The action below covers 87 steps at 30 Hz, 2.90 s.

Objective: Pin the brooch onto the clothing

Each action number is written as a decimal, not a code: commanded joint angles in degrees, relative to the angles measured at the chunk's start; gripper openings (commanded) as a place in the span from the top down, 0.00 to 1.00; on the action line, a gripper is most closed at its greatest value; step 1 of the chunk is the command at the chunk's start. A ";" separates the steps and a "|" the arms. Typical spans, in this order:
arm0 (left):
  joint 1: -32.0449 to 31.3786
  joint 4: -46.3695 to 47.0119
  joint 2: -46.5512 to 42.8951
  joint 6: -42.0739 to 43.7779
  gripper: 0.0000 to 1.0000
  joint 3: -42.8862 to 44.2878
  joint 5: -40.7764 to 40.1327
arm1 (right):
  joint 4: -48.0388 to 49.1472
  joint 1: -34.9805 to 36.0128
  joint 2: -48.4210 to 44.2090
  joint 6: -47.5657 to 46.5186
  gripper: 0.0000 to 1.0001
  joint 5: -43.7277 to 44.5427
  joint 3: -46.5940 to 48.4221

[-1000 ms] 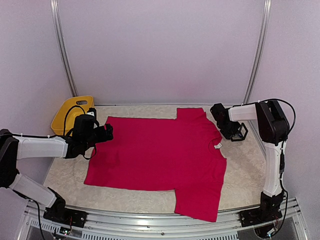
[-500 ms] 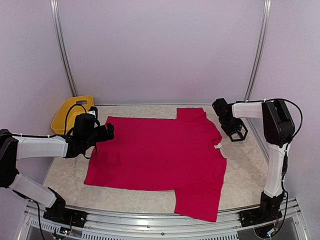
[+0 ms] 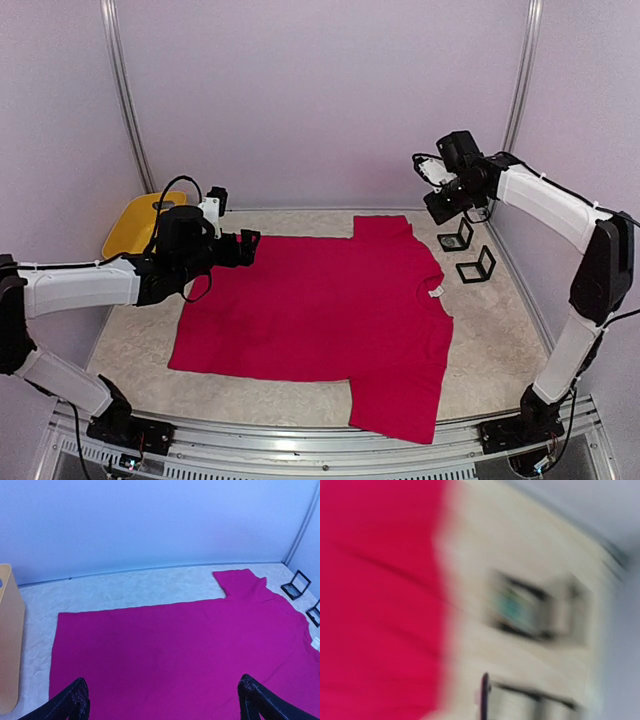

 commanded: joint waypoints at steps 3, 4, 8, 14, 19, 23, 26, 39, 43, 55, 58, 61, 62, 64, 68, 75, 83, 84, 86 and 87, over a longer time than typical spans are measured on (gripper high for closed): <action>-3.92 3.25 -2.07 10.16 0.02 7.22 26.39 | 3.86 6.84 -12.03 -3.68 1.00 -50.87 4.20; -4.24 3.56 -2.42 10.48 0.02 8.21 31.11 | 4.95 7.03 -13.07 -2.70 1.00 -55.17 4.30; -6.17 3.85 -2.86 10.27 0.05 12.68 45.17 | 8.25 8.15 -15.30 0.83 1.00 -68.58 3.47; -10.45 0.49 -0.15 9.48 0.12 20.55 51.56 | 20.41 11.19 -18.99 10.13 1.00 -74.35 -4.06; -12.40 11.57 1.36 2.04 0.26 19.08 51.66 | 45.96 12.69 -23.10 23.01 1.00 -75.60 -15.00; -12.43 15.55 3.97 -2.48 0.41 19.95 51.51 | 53.81 13.77 -23.80 27.00 1.00 -75.38 -18.87; -12.67 16.97 5.81 -4.55 0.44 21.13 52.28 | 53.43 14.47 -23.26 26.95 1.00 -75.23 -19.01; -13.20 20.47 9.06 -7.72 0.55 23.64 52.92 | 50.43 15.18 -23.25 24.80 1.00 -73.99 -18.54; -13.18 20.58 9.22 -7.92 0.84 24.04 52.33 | 49.40 15.33 -23.05 24.14 1.00 -73.92 -18.02; -13.39 20.87 9.71 -7.39 1.00 24.22 53.60 | 46.21 15.35 -22.68 21.73 1.00 -73.34 -16.78; -13.44 20.35 8.73 -5.74 1.00 23.12 52.42 | 42.96 15.31 -22.50 19.97 0.74 -71.34 -16.15; -14.60 16.67 7.66 0.50 1.00 23.16 50.60 | 41.28 15.34 -21.69 19.37 0.05 -71.00 -15.70; -15.04 15.61 7.39 2.33 1.00 23.20 50.48 | 41.95 15.31 -21.45 19.99 0.01 -72.05 -15.88; -15.63 14.29 6.67 4.60 1.00 23.21 50.74 | 43.47 15.33 -20.92 20.74 0.00 -73.40 -15.98; -15.85 13.80 6.11 4.75 1.00 23.38 51.60 | 43.02 15.31 -20.79 19.60 0.01 -74.02 -16.01; -16.28 13.55 5.98 5.13 1.00 23.46 52.54 | 39.98 15.33 -20.11 18.28 0.18 -72.64 -15.76; -17.10 11.05 6.84 7.75 1.00 24.91 54.29 | 39.87 15.31 -19.62 18.77 0.35 -71.02 -15.10; -17.23 10.81 6.86 8.40 1.00 24.96 54.96 | 39.57 15.32 -19.58 18.74 0.38 -70.71 -15.01; -17.42 10.60 6.80 9.33 1.00 24.75 56.32 | 38.86 15.33 -19.39 18.62 0.44 -69.85 -14.64; -17.50 10.44 6.70 9.74 1.00 24.71 56.75 | 38.29 15.33 -19.30 18.50 0.47 -69.38 -14.60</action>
